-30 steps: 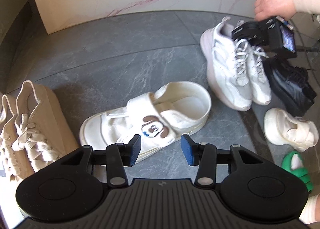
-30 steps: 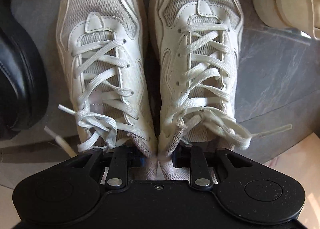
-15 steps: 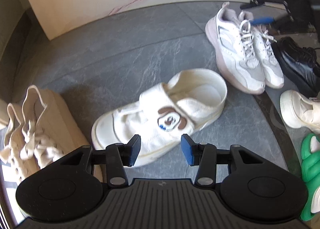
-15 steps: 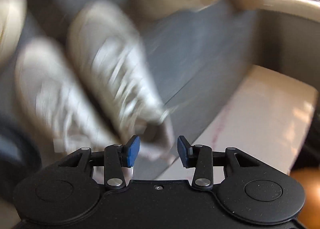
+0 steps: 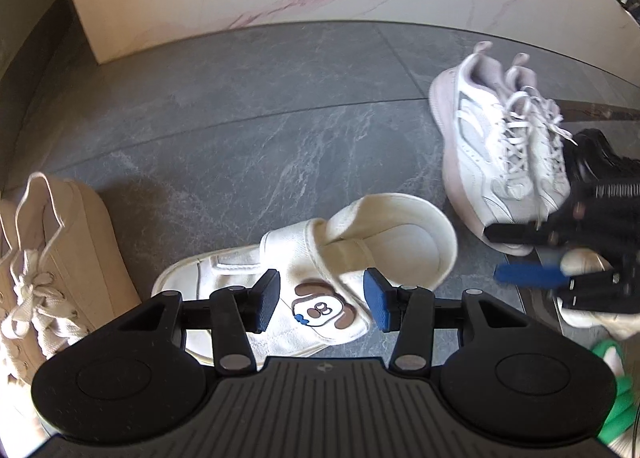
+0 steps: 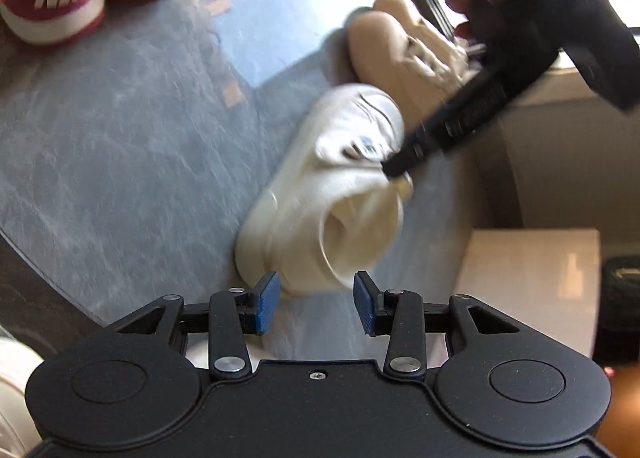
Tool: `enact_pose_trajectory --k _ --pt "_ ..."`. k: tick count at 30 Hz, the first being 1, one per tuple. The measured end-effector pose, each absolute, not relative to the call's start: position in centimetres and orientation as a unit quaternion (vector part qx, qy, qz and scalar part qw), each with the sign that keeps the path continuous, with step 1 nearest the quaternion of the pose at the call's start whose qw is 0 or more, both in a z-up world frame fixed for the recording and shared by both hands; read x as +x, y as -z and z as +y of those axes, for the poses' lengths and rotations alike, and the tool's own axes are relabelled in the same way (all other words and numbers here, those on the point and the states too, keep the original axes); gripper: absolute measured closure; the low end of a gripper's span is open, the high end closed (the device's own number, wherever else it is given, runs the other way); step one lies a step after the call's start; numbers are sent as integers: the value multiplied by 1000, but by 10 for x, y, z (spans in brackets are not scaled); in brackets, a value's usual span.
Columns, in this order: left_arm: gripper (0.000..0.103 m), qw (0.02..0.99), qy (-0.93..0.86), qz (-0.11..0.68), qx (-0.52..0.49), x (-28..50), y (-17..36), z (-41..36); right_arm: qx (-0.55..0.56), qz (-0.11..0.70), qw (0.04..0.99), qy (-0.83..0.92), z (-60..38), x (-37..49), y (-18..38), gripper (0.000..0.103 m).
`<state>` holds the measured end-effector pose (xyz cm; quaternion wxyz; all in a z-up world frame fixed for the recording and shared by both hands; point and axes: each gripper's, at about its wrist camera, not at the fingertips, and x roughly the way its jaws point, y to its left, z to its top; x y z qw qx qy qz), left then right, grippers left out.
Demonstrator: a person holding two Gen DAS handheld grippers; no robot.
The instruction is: Organize scattered shoes
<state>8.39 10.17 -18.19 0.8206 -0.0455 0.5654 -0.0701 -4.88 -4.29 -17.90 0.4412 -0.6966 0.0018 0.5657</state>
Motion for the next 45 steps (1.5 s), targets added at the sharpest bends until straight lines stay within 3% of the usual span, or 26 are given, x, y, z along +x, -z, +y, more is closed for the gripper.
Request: enact_pose_trajectory --k 7,10,11,14,26,36,45 --pt "56 812 67 577 -59 93 190 103 -690 45 431 -580 -17 -8 191 70" --pt "65 810 66 579 -64 95 191 105 -687 55 433 -581 2 4 222 83" --pt "72 811 65 579 -62 94 191 106 -683 58 440 -580 5 5 221 88" --pt "79 808 75 580 -66 94 190 111 -670 80 460 -577 7 2 210 100" --pt "83 785 124 606 -40 63 178 102 -637 83 444 -624 0 -51 192 102" --pt "84 748 182 637 -38 31 178 88 -596 144 442 -655 -9 -99 185 102" --pt "81 740 188 645 -18 33 177 83 -574 169 491 -633 -13 -96 178 98"
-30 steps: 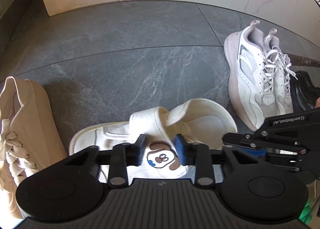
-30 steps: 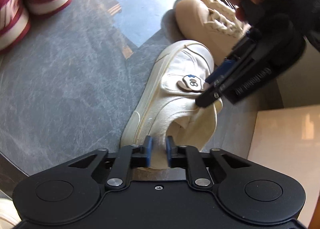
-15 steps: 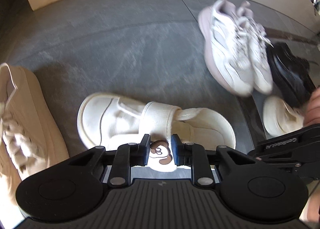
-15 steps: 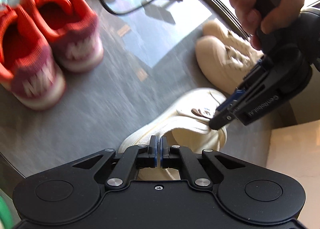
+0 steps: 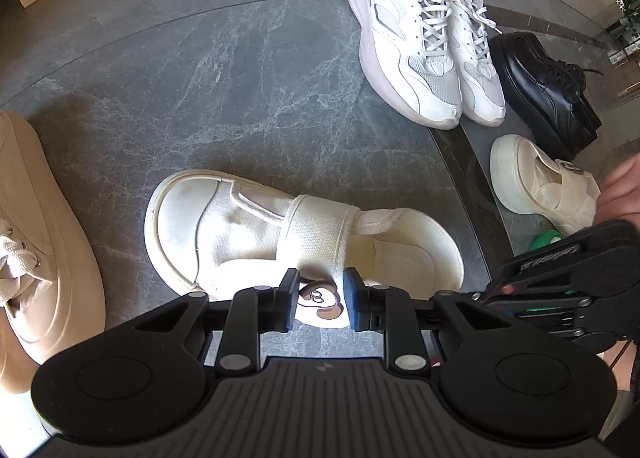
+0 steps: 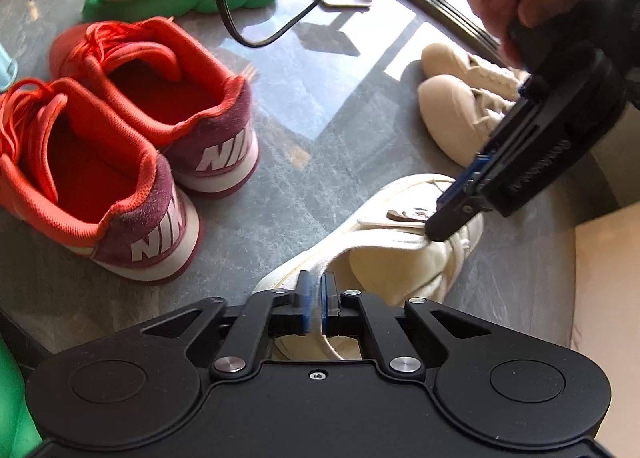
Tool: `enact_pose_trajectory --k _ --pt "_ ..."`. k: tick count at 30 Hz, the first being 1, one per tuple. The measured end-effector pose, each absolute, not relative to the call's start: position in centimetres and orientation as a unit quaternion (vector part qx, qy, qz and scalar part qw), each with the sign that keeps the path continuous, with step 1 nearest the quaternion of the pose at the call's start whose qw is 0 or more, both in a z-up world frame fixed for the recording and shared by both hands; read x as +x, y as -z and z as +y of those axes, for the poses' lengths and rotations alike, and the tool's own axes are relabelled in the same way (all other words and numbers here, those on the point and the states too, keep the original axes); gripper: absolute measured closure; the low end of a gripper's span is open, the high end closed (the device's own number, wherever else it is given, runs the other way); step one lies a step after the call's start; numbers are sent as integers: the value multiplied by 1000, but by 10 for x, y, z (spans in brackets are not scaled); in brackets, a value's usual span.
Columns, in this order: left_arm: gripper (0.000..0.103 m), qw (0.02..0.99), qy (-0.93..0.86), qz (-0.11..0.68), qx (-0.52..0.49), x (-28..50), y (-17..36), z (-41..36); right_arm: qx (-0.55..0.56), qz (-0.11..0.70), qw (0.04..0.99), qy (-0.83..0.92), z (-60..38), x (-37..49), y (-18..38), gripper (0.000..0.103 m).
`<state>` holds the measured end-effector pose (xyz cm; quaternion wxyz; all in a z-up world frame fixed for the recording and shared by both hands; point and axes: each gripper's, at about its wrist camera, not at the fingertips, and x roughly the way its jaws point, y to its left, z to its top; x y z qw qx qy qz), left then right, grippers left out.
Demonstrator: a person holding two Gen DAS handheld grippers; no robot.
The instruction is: Organize scattered shoes
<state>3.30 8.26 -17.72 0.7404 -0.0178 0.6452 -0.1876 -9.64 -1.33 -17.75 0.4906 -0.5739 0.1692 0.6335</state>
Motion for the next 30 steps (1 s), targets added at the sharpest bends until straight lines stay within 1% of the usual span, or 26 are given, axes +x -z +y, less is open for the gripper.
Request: enact_pose_trajectory --k 3,6,7,8,9,11,14,19,20,22,24,25,26,27,30 --pt "79 741 191 643 3 33 175 77 -556 193 526 -613 -23 -90 170 96" --pt "73 743 191 641 15 34 173 73 -544 232 569 -572 -38 -79 169 96" --pt "70 743 191 641 17 34 172 72 -540 245 582 -557 -44 -74 169 96" --pt "65 744 191 640 19 35 172 72 -535 259 594 -542 -50 -70 169 96" --pt "63 745 190 639 20 34 171 71 -528 274 608 -526 -58 -64 168 96" --pt "63 748 189 636 24 34 168 71 -509 312 639 -485 -81 -52 167 96" --pt "61 749 192 634 29 35 163 70 -497 345 668 -434 -110 -44 167 96" --pt "60 749 197 631 29 36 158 68 -499 392 686 -357 -172 -36 162 96" --pt "59 750 197 630 30 36 157 68 -503 404 684 -341 -187 -35 160 93" --pt "59 752 198 628 32 36 156 69 -503 429 679 -321 -209 -37 156 91" --pt "57 752 201 627 34 36 157 69 -506 448 671 -305 -226 -41 152 84" --pt "55 751 202 628 36 36 157 68 -509 456 666 -299 -233 -44 151 84" --pt "55 750 205 628 36 36 158 68 -514 461 661 -294 -240 -48 150 82" --pt "54 750 207 628 36 36 159 67 -519 468 654 -290 -248 -51 151 77" --pt "54 747 209 631 30 36 164 65 -516 470 658 -281 -256 -53 163 77"
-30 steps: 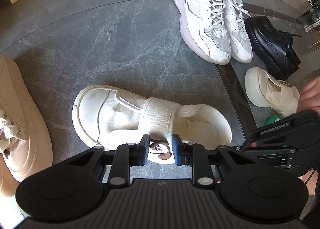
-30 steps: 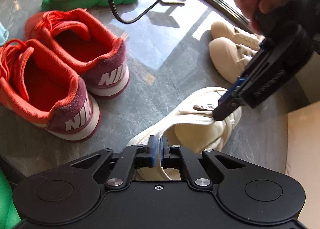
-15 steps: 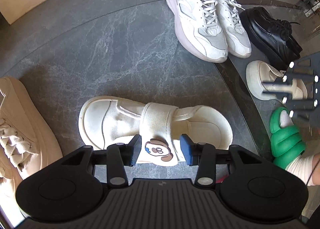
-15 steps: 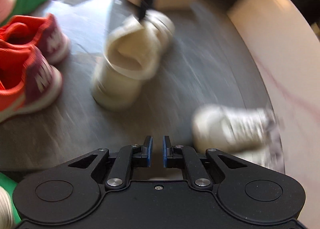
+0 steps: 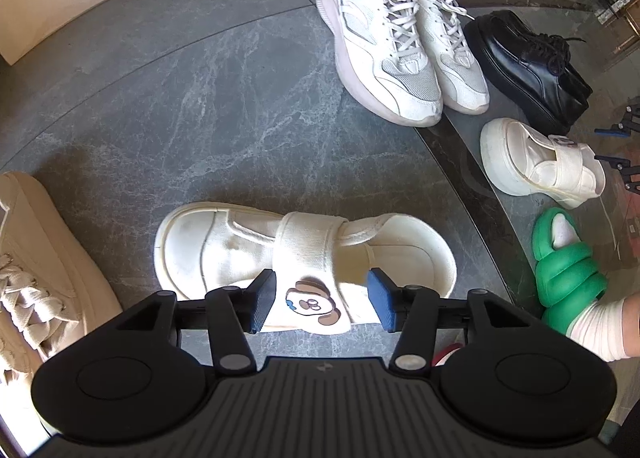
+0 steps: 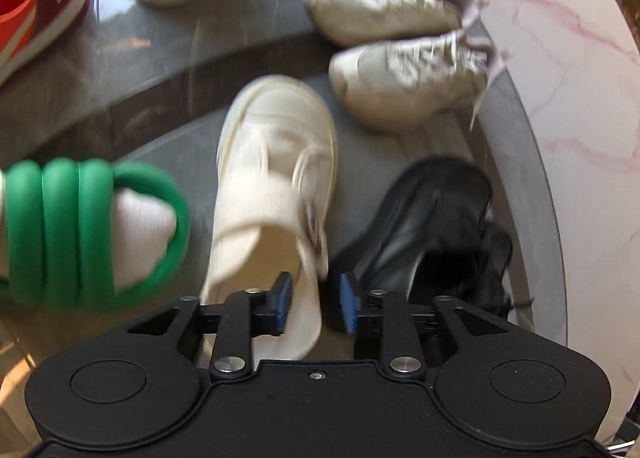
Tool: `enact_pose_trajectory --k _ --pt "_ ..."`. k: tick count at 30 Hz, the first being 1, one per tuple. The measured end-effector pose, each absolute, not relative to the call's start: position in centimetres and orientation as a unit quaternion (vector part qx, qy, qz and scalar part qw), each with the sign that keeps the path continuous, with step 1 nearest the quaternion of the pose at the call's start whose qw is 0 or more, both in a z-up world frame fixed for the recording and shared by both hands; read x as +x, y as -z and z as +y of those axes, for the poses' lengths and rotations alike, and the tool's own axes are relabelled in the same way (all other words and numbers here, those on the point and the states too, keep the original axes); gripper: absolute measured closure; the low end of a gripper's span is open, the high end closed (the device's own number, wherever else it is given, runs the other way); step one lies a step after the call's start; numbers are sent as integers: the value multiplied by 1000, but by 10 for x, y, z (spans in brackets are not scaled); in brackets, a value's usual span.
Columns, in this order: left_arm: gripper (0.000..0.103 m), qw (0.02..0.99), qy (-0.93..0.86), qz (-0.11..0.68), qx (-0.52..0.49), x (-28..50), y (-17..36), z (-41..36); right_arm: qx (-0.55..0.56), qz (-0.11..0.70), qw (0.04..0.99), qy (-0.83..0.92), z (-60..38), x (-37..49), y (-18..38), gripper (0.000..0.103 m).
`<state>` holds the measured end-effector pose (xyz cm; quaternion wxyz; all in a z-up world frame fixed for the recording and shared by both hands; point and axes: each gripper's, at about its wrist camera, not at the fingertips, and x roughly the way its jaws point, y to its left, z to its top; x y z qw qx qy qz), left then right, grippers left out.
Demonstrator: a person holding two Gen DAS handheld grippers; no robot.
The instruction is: Organize scattered shoes
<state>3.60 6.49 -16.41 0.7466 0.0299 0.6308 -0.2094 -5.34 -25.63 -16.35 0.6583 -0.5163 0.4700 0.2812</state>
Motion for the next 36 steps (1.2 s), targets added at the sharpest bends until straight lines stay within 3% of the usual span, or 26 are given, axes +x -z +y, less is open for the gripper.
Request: enact_pose_trajectory --k 13,14,15,20,22,28,36 --pt "53 763 194 617 18 31 175 61 -481 417 718 -281 -247 -39 208 80" --pt "53 764 192 615 17 31 176 60 -480 416 718 -284 -246 -40 207 83" --pt "53 764 188 617 19 31 177 59 -480 414 718 -287 -245 -40 207 93" --pt "53 764 165 623 33 32 185 54 -478 420 717 -285 -241 -43 201 96" --pt "56 767 153 621 39 29 186 52 -471 421 721 -285 -240 -39 200 96" --pt "81 779 140 609 58 23 184 51 -445 396 740 -313 -211 -44 168 96" --pt "86 786 144 596 84 9 176 44 -374 374 770 -357 -170 -34 123 96"
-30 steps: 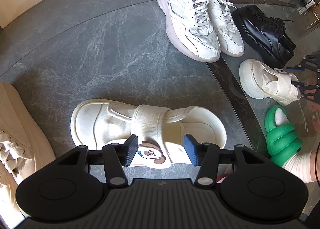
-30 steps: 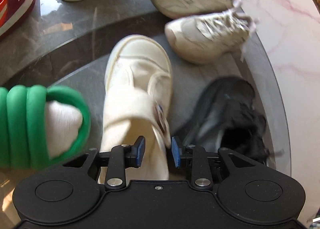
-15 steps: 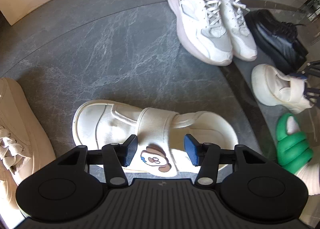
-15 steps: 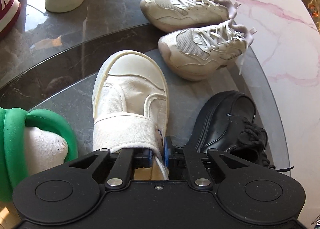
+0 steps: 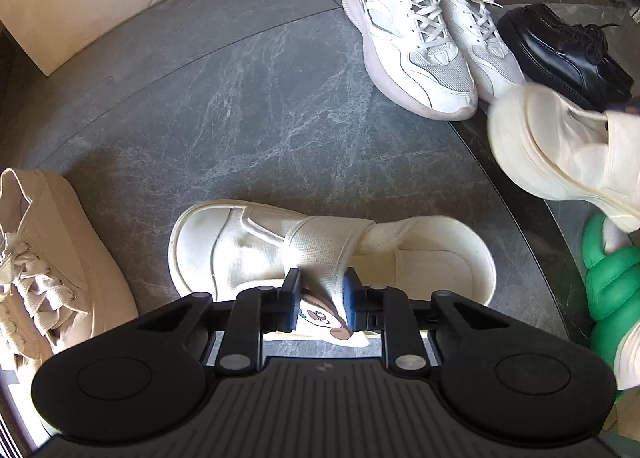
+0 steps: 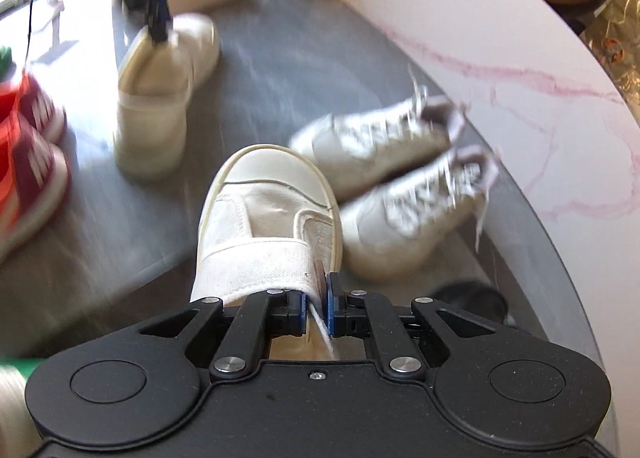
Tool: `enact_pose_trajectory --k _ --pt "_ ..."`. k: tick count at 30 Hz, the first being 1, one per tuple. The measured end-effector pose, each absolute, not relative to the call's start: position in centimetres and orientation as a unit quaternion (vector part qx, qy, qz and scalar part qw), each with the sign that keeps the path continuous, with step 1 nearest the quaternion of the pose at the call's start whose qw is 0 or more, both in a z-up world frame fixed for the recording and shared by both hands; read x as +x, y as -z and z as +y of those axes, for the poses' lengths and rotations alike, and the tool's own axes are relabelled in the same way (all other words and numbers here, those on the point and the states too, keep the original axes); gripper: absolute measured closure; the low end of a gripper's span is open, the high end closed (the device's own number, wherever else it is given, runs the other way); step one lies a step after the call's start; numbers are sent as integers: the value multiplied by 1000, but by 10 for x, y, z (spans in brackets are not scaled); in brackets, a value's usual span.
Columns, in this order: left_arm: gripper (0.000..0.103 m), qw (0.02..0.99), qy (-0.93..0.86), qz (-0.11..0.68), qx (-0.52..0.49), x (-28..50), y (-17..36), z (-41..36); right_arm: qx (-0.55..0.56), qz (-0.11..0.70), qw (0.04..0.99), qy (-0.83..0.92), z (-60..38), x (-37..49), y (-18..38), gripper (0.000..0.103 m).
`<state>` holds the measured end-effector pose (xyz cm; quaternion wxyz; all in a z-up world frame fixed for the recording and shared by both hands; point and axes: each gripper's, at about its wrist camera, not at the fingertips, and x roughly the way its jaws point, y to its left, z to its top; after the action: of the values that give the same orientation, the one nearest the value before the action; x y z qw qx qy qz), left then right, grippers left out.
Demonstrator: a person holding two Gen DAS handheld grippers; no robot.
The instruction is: Organize scattered shoes
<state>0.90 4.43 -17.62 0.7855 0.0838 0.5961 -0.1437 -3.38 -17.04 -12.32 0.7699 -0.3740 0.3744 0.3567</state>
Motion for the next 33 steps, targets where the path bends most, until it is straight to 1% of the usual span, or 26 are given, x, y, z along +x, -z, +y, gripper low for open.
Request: enact_pose_trajectory --k 9,17,22,30,33 --pt "88 790 135 595 67 -10 173 53 -316 369 771 -411 -101 -1 112 96" --pt "88 803 113 583 56 -22 169 71 -305 380 767 -417 -44 19 134 95" --pt "89 804 103 584 50 -27 169 80 -293 393 767 -414 -25 26 148 95" --pt "91 806 93 582 47 -29 167 88 -315 405 753 -412 1 26 174 95" --pt "91 804 98 584 48 -28 168 85 -306 418 753 -406 2 30 185 94"
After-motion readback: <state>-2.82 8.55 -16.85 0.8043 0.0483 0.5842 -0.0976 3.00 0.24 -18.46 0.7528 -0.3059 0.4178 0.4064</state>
